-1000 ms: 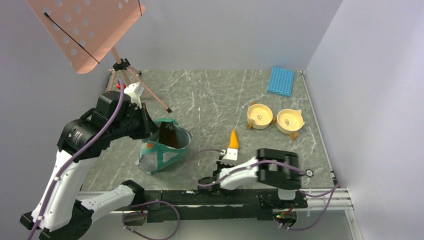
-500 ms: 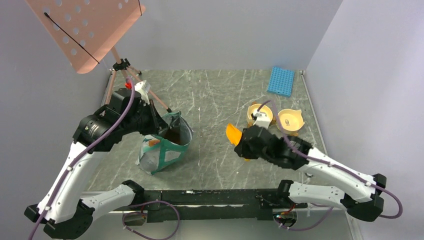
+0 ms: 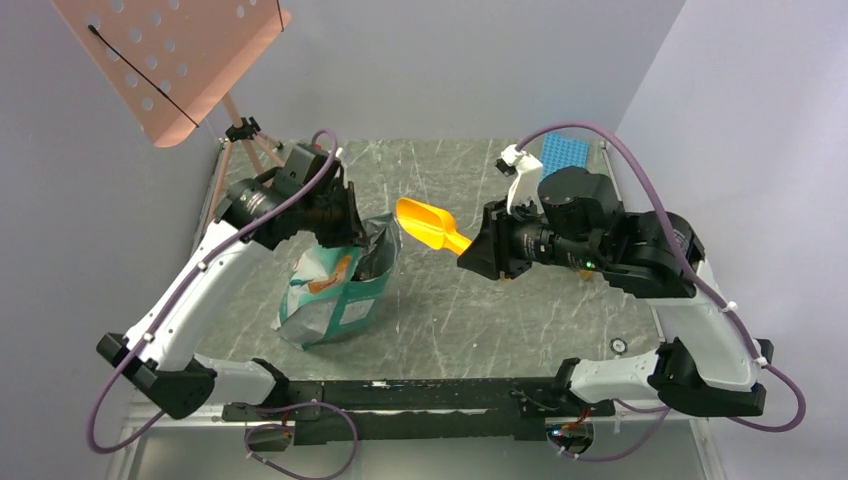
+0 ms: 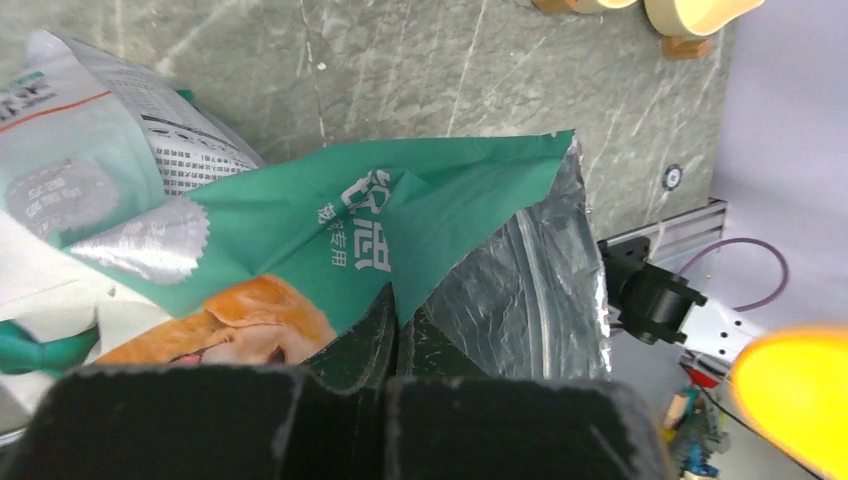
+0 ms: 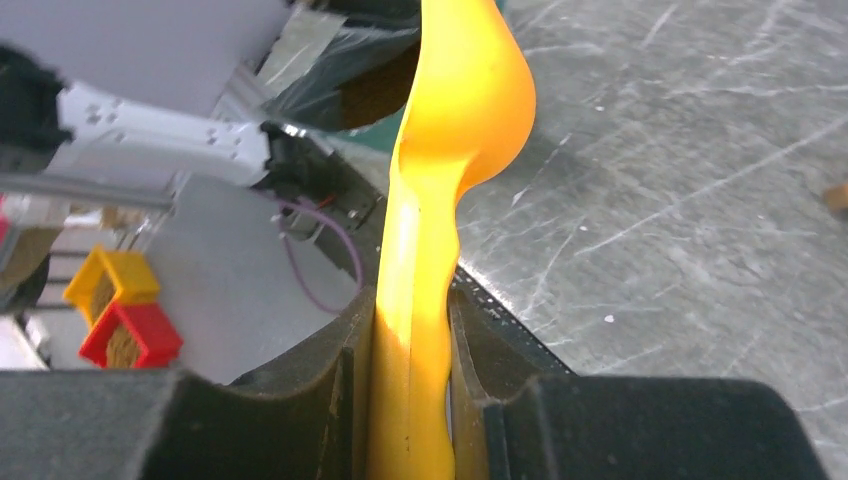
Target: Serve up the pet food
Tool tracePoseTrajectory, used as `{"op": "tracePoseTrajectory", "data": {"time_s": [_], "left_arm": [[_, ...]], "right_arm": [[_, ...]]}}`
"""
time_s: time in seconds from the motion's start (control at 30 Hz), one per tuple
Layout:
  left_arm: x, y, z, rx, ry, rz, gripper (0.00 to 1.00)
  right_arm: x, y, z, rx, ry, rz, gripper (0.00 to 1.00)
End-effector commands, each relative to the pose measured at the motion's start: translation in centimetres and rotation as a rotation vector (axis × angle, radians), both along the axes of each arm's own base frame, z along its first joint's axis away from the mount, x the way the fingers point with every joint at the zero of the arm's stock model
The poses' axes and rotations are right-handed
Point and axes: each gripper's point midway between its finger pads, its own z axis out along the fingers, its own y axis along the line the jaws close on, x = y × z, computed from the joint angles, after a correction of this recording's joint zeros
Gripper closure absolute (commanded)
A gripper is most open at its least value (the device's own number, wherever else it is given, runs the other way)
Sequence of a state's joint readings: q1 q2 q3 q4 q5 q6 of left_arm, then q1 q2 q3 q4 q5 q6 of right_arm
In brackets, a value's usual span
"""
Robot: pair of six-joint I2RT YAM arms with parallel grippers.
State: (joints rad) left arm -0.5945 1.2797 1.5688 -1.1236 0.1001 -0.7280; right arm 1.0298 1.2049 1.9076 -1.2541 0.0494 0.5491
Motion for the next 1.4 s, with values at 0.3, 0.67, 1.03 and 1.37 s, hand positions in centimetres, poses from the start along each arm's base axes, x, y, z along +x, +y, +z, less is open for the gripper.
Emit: {"op": "tracePoseTrajectory", "data": {"time_s": [0.3,0.67,1.03,1.37], "left_arm": [[1.7,0.9,7.4,0.052,-0.296,-0.037,1.00],[0.7,-4.2,10.2,-0.108,-0.360,-0.123,1.00],[0.1,-10.7,6.6,-0.097,-0.247,-0.204,1.00],[-0.8,-12.1,4.6,-0.115,-0.211,-0.261,1.00]], "right_arm": [[-2.3,4.3,-0.9,-0.019,0.116,0.257,1.00],[0.9,-0.1,-8.3,-0.236,0.456,-0.065,1.00],[3.3,3.5,-9.5,-0.177,0.453,-0.019,1.00],[5.8,-0.2,-16.5,-0.117,0.548,-0.128,1.00]]}}
